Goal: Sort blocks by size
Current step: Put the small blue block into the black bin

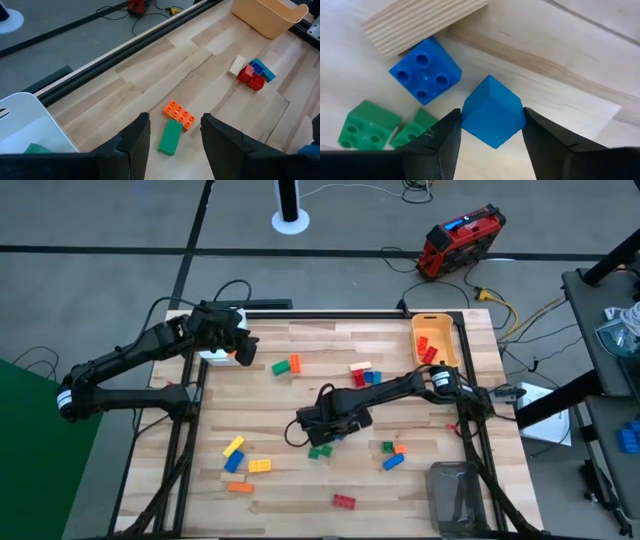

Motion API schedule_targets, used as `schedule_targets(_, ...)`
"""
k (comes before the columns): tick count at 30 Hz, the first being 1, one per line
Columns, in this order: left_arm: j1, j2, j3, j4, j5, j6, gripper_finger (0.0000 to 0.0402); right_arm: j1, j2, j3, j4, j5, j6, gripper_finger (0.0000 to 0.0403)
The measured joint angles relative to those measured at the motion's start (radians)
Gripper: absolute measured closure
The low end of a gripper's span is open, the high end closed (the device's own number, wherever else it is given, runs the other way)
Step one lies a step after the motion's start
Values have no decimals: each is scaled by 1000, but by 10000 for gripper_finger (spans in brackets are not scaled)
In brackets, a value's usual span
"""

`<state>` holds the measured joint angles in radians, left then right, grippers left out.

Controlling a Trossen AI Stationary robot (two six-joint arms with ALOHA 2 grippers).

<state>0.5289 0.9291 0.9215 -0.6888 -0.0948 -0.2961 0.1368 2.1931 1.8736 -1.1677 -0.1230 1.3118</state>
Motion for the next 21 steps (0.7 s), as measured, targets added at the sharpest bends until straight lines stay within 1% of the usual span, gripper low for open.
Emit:
schedule_targets(5,0,0,0,0,0,0,248,0,-43,18,-35,3,-66,221)
schedule_targets(11,0,0,0,0,0,0,248,0,-140,18,-93,54,-195,223)
schedule_targets(17,0,0,0,0,0,0,248,19,-272,9,-118,99,-297,224)
schedule_targets(21,0,0,0,0,0,0,248,52,-386,-39,-148,127,-331,224)
